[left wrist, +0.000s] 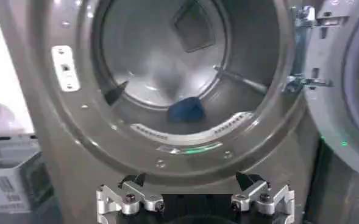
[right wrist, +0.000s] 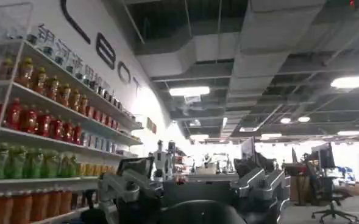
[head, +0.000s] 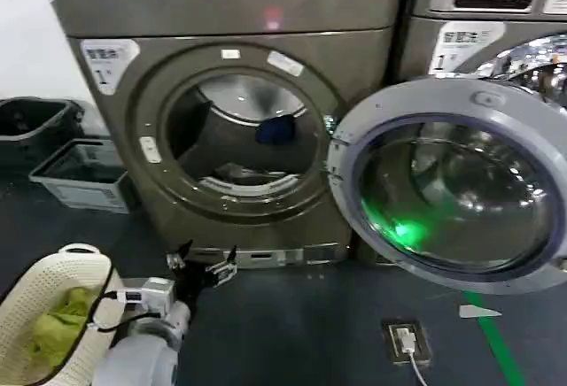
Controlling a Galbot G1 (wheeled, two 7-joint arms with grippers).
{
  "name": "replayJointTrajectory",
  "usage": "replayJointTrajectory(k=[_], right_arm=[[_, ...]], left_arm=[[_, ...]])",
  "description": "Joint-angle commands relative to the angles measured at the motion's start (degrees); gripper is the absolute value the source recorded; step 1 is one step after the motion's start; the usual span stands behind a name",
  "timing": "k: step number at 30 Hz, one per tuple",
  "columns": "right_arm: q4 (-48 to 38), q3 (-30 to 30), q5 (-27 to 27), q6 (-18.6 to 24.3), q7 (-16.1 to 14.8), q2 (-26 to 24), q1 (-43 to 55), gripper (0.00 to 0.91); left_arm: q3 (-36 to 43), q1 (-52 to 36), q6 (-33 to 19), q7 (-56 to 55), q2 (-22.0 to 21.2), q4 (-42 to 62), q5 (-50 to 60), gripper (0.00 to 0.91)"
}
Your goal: Grasp the clothes from the dryer.
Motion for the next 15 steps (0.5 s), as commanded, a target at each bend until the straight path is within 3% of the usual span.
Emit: replayJointTrajectory(k=[1,6,15], right_arm=[[0.05,-0.02,0.01,0.07,0.06,-0.01,0.13,0.907],[-0.27,-0.01,0.09,0.67,0.73,0.07,0.07,0.907],[-0.51,0.03,0.59,4.14,1.50,0.81,-0.07,0.907]], left_arm=[[0.03,0.01,2.81,0.13,0.02,-0.14,0.14,0.907],[0.61,0.09,2.81,2.20,-0.11,0.03,5.17,0.907],[0.78,0.13,2.81,-1.15,-0.36,-0.87,0.76,0.907]])
